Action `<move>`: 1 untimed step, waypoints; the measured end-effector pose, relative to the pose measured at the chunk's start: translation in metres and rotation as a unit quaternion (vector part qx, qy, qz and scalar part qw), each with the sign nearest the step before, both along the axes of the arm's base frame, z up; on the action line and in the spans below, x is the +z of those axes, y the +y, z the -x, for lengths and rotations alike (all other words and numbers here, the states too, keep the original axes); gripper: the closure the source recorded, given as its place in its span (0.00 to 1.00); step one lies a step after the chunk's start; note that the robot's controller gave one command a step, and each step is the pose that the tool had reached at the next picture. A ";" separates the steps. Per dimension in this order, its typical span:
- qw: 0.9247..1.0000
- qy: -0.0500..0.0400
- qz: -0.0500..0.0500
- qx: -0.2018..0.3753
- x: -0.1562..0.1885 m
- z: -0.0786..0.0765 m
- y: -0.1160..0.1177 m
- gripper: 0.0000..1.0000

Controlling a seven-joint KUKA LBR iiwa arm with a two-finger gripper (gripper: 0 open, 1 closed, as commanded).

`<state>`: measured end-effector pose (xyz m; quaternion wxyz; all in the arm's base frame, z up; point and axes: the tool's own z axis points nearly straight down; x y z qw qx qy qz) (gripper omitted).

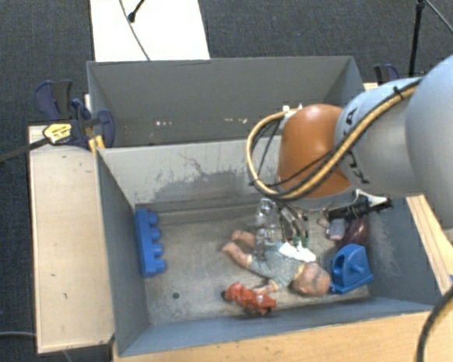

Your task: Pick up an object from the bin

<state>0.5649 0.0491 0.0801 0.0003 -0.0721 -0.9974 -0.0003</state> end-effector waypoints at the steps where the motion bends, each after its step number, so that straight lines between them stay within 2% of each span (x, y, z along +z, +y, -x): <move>1: 1.000 -0.001 0.000 -0.001 0.122 -0.014 -0.005 1.00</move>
Offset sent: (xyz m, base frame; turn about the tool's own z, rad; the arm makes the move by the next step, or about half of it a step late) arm 0.0000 0.0000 0.0000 0.0000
